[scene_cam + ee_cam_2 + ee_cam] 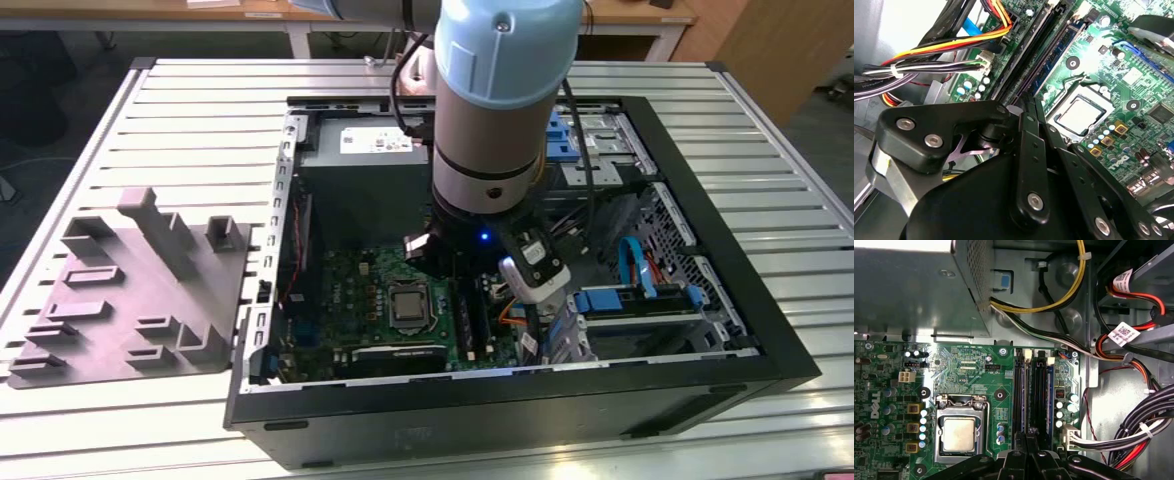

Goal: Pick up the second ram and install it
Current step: 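Insert the second ram into the second slot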

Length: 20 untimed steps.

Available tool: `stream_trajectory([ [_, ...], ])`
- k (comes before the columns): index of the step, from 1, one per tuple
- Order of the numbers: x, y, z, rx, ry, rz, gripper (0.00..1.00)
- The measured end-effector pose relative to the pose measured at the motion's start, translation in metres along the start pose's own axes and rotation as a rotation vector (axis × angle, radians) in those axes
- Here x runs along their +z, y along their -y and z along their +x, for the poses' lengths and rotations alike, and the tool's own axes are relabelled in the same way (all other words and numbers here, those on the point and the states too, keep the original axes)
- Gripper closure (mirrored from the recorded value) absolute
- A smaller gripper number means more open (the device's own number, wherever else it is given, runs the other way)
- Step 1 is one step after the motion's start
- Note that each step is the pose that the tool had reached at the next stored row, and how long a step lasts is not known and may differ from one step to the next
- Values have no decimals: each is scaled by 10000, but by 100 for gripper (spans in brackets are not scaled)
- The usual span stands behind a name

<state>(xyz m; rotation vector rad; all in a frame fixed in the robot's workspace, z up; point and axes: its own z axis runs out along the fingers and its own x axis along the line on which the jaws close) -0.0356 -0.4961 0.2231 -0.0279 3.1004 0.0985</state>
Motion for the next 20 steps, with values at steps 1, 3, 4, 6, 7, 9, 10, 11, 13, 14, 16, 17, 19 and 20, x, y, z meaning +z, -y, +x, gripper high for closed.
stream_trajectory([
  [1,9,1,0,0,0,0,89],
  [3,12,1,1,0,0,-1,89],
  [4,12,1,0,0,0,0,89],
  [6,20,1,1,1,0,0,89],
  [7,26,2,1,0,-1,4,89],
  [9,29,3,1,0,-2,4,89],
  [10,31,2,1,0,-1,2,89],
  [11,33,2,1,0,0,0,89],
  [13,33,2,1,0,0,0,89],
  [14,33,2,1,0,0,0,89],
  [16,34,2,1,0,0,-1,89],
  [17,35,2,1,0,0,-1,89],
  [19,36,2,1,0,0,-2,89],
  [20,36,2,1,0,0,0,89],
])
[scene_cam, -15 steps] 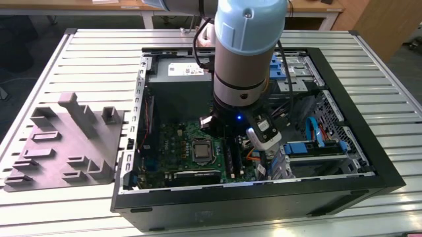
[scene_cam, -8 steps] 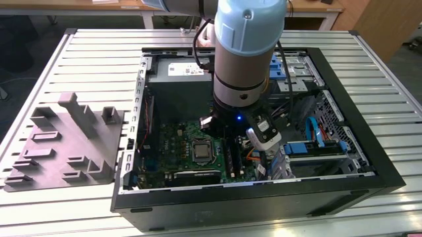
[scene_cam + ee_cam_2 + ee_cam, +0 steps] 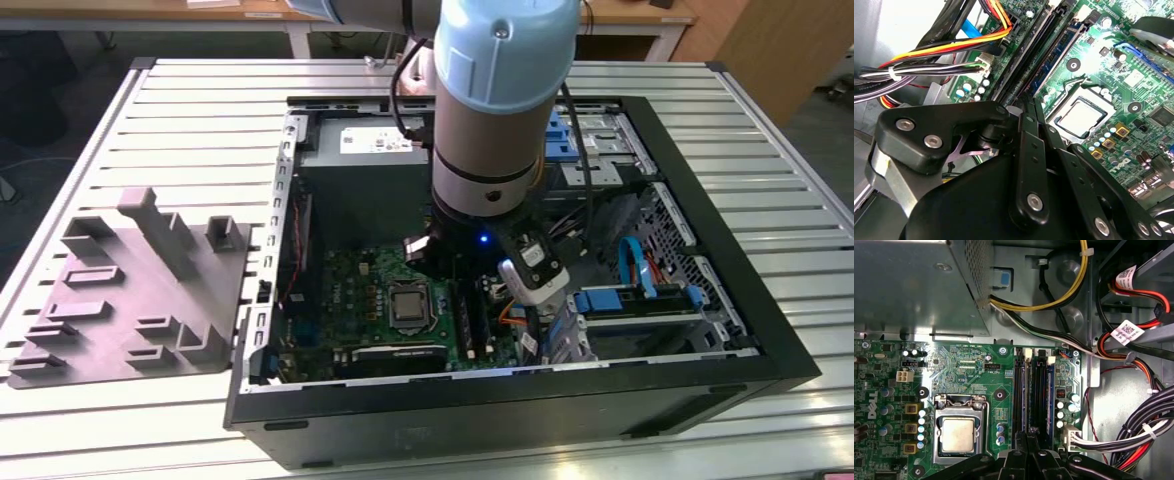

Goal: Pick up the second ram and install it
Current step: 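Insert the second ram into the second slot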

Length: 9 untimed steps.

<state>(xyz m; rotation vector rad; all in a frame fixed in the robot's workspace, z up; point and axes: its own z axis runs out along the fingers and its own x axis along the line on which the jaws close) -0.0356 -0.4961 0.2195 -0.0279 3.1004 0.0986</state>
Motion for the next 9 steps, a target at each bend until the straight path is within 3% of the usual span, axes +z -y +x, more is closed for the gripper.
stream_trajectory([
  [9,-44,-4,-2,1,2,-5,89],
])
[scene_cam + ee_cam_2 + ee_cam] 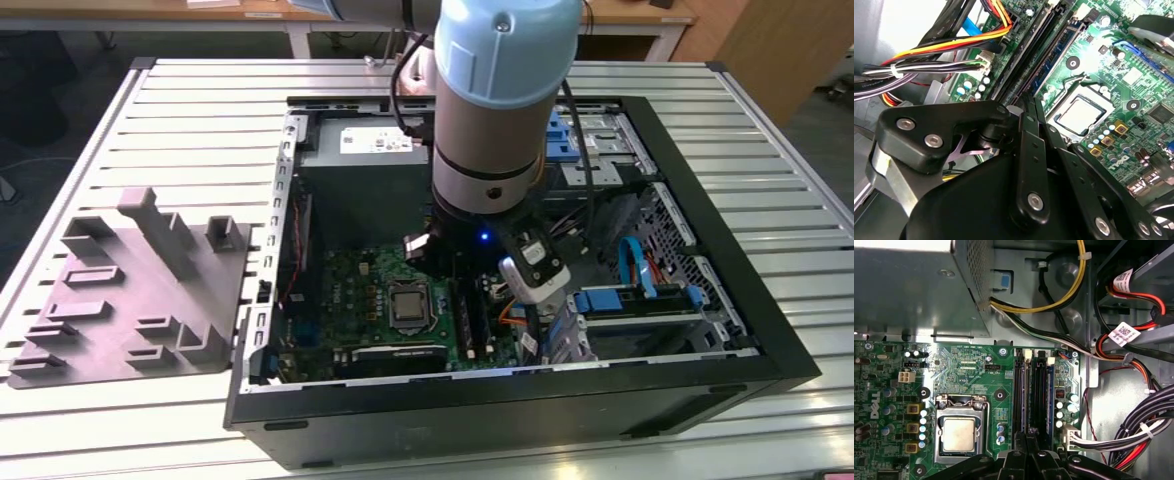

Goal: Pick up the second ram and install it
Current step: 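Insert the second ram into the second slot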

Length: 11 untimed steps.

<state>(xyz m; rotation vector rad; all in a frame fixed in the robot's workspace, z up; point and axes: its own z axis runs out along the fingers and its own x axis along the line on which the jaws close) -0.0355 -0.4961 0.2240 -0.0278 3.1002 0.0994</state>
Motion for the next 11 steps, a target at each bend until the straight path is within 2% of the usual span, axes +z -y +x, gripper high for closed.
stream_trajectory([
  [11,5,1,0,371,22,19,89],
])
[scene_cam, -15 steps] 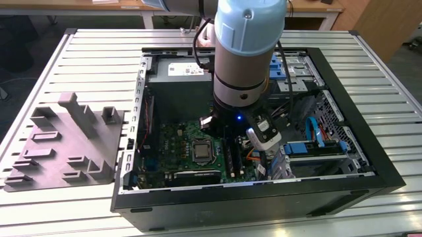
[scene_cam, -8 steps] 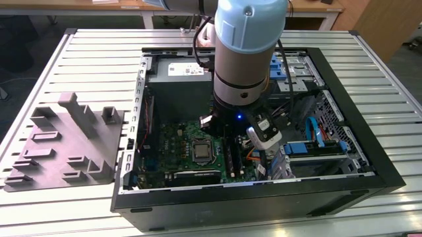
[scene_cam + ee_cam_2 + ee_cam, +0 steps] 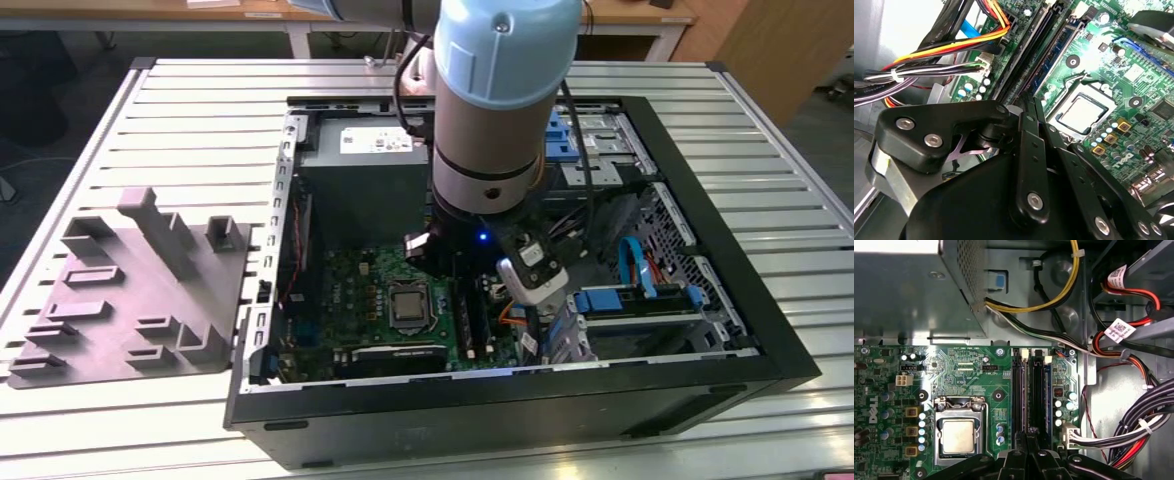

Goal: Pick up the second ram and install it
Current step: 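Insert the second ram into the second slot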

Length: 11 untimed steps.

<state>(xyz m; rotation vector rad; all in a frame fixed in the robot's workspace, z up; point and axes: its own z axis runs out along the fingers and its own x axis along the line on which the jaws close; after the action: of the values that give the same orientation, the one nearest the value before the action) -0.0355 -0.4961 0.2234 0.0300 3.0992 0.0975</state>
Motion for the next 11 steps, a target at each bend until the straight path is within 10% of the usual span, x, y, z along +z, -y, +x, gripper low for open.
stream_trajectory([
  [11,20,1,2,102,7,5,89],
])
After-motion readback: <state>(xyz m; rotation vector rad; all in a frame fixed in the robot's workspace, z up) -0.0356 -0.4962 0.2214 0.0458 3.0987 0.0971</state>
